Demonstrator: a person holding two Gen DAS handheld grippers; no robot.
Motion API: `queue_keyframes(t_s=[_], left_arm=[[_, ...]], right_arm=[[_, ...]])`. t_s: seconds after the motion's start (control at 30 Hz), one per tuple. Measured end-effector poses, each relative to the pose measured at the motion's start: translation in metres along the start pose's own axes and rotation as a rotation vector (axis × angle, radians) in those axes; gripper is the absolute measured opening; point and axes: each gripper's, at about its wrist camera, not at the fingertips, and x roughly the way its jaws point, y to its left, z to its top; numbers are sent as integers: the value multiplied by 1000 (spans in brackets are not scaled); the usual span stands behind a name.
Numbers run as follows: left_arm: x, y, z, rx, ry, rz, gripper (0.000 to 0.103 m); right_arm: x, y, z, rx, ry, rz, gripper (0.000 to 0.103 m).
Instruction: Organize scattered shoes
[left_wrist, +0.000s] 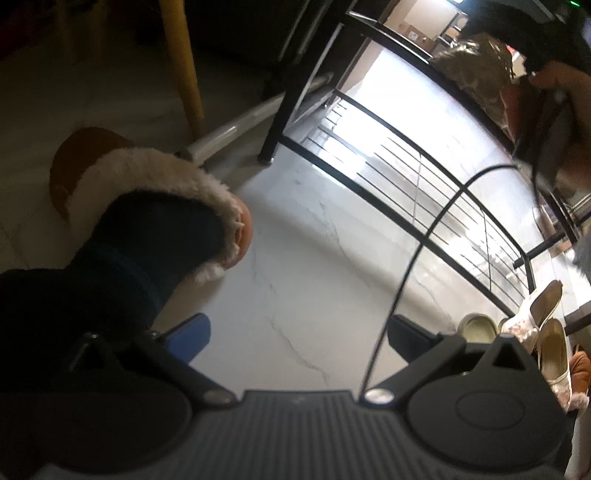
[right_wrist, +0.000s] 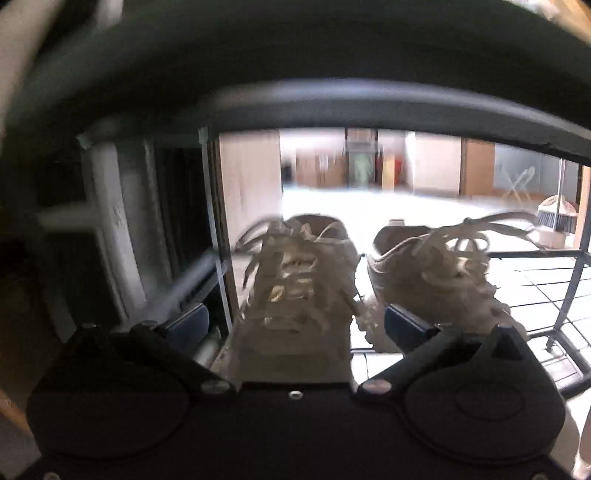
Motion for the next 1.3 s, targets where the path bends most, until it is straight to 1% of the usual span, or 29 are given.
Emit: queue_keyframes(t_s=[0.07, 0.1, 0.17, 0.2, 0.23, 0.27, 0.3, 0.33, 0.37, 0.4, 0.43, 0.47, 0.6, 0.7, 0.8, 0.93, 1.1, 1.2, 1.23, 1.27, 1.3], left_arm=[[-1, 0, 0, -3, 1, -5, 102], [-1, 0, 0, -1, 0, -6, 102], [-2, -1, 0, 5, -4, -3, 102], [-2, -1, 0, 6, -4, -3, 102], [-2, -1, 0, 9, -5, -2, 102], [-1, -1, 0, 8, -3, -2, 102], [-1, 0, 0, 8, -2, -2, 102], [0, 1, 0, 4, -1, -2, 102], [0, 1, 0, 1, 0, -2, 102], [0, 1, -1, 0, -1, -2, 102], [-1, 0, -1, 3, -2, -2, 102], [-1, 0, -1, 5, -3, -2, 102], [0, 0, -1, 6, -3, -3, 102], [3, 0, -1, 4, 6, 6, 102], [6, 1, -2, 1, 15, 12, 102], [8, 2, -2, 0, 17, 20, 102], [8, 2, -2, 1, 16, 22, 102], [8, 1, -2, 4, 19, 21, 102], [8, 1, -2, 6, 18, 20, 102], [7, 1, -2, 9, 14, 19, 102], [6, 0, -2, 14, 8, 19, 102]], right_arm=[[8, 5, -2, -68, 61, -47, 103], [10, 6, -2, -96, 89, -57, 103], [16, 9, -1, -130, 136, -56, 103], [16, 7, -3, -140, 146, -42, 103], [14, 6, -5, -160, 142, -23, 100], [12, 6, -8, -179, 139, -4, 87], [12, 8, -7, -189, 132, 4, 85], [10, 10, -3, -188, 122, 2, 80], [5, 8, -2, -171, 104, 9, 77], [3, 5, -4, -143, 78, 24, 77], [0, 2, -6, -114, 51, 38, 73], [-1, 1, -6, -92, 30, 49, 72], [-11, -2, -5, -60, -11, 64, 71], [-5, 4, -5, -35, -23, 63, 71], [11, 12, 0, -15, -7, 68, 74], [33, 24, 4, -57, -9, 73, 76], [36, 32, 9, -22, -7, 75, 76], [33, 35, 9, -48, -34, 112, 77], [33, 34, 8, -48, -25, 120, 86], [32, 30, 8, -33, -2, 131, 98], [28, 25, 8, -11, 6, 146, 99]])
